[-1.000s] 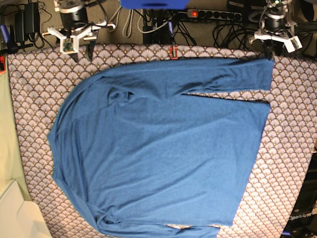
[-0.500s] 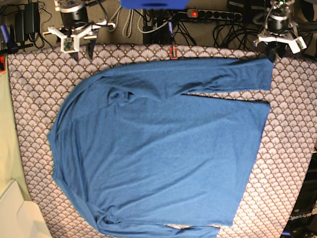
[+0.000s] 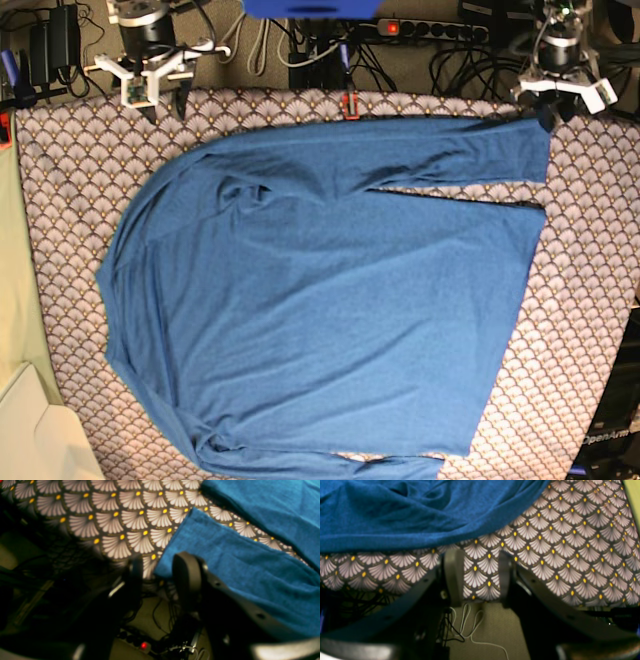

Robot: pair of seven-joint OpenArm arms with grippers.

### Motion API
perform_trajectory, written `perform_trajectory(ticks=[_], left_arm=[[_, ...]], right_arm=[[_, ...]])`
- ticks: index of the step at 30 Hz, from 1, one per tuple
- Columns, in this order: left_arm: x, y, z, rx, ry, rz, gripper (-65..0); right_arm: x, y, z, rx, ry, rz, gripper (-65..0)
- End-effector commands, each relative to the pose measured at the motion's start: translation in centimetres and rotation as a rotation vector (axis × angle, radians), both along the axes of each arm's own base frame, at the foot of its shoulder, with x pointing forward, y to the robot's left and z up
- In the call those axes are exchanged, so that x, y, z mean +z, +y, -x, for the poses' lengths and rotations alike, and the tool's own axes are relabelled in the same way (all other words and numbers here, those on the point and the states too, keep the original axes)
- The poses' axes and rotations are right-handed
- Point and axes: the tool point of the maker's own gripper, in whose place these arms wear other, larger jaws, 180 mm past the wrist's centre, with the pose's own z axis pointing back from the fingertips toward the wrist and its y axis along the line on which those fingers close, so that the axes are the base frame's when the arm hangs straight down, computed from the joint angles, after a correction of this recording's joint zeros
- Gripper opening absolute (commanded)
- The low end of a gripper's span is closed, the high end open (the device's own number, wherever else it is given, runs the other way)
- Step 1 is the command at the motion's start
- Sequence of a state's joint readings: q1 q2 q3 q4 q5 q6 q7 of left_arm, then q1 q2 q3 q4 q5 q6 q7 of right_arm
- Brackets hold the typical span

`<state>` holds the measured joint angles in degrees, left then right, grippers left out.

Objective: Fold the T-shirt properly
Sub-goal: 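Grasp the shoulder edge near the sleeve with the left gripper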

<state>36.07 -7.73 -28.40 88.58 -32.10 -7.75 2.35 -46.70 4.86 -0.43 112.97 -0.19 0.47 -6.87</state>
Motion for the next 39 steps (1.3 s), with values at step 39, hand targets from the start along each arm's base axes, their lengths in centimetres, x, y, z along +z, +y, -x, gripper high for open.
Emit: perform_trajectory(ticks=[39], left_arm=[[-2.1, 0.5, 0.2, -0.001, 0.074, 0.028, -65.0]], right_arm=[[0.7, 0.1, -0.1, 0.007, -0.027, -0.003, -41.2]])
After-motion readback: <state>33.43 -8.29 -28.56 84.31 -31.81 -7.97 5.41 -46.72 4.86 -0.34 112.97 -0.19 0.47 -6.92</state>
